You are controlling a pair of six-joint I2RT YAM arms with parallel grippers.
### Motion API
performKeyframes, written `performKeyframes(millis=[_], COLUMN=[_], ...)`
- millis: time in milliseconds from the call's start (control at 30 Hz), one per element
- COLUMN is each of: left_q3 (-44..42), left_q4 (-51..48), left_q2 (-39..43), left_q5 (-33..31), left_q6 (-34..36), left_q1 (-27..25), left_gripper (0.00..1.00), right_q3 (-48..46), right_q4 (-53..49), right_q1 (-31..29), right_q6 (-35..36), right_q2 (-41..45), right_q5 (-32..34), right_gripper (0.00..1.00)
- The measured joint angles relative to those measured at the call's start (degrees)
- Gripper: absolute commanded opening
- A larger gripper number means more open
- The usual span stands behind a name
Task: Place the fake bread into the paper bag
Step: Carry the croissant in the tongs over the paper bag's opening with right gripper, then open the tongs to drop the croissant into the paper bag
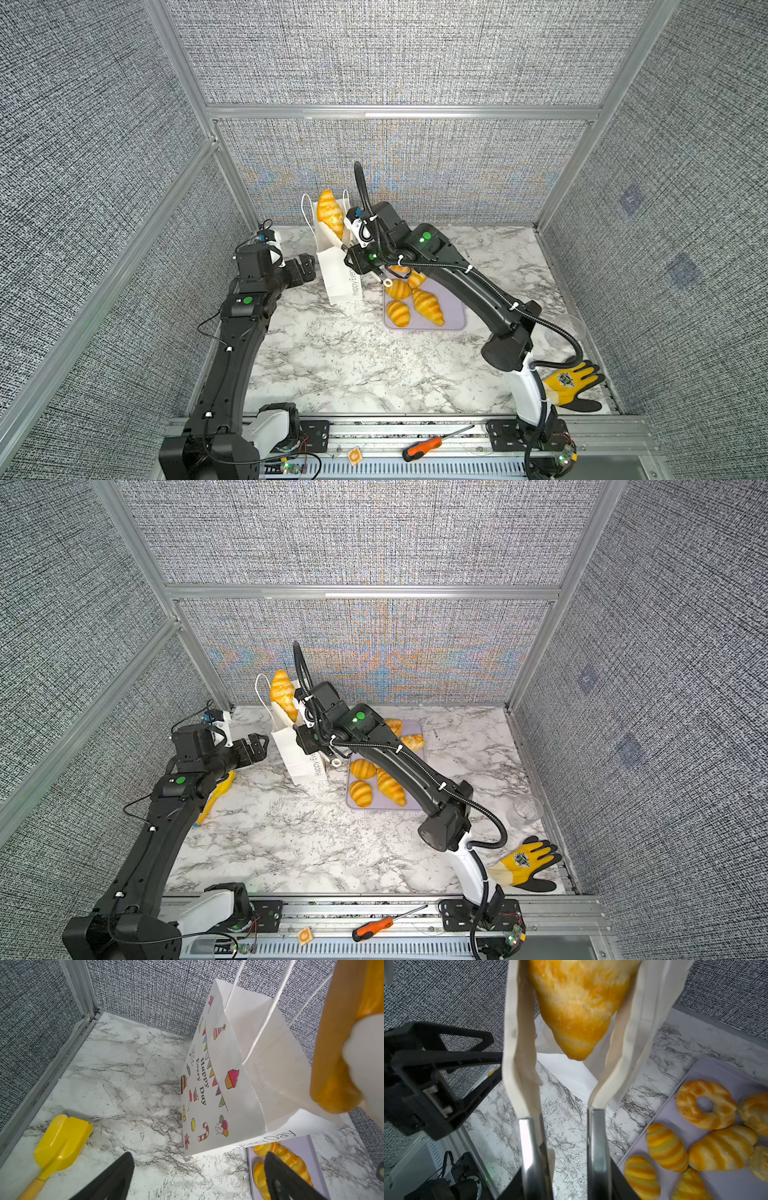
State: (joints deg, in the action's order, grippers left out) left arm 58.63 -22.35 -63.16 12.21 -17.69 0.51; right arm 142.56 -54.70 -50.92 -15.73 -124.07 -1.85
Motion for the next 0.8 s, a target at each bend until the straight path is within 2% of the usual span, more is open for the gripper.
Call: performKeyframes(millis=[367,800], left_q3=[0.1,0.6], left_q4=[0.0,0.2], left_q2=[0.2,0.0], left_q5=[0.4,2.6], left_q6=[0.8,0.9], left_q1=[0.0,0.0], left_gripper=[0.99,0.99], right_q3=[1.8,3.7], right_q4=[-0.7,-2.6], right_q1=[1.4,1.8], right_q6=[-1.0,-0.8], right_q2=[-1.4,-2.4], right_q5=[1.2,1.6], right_gripper=[0.46,0.57])
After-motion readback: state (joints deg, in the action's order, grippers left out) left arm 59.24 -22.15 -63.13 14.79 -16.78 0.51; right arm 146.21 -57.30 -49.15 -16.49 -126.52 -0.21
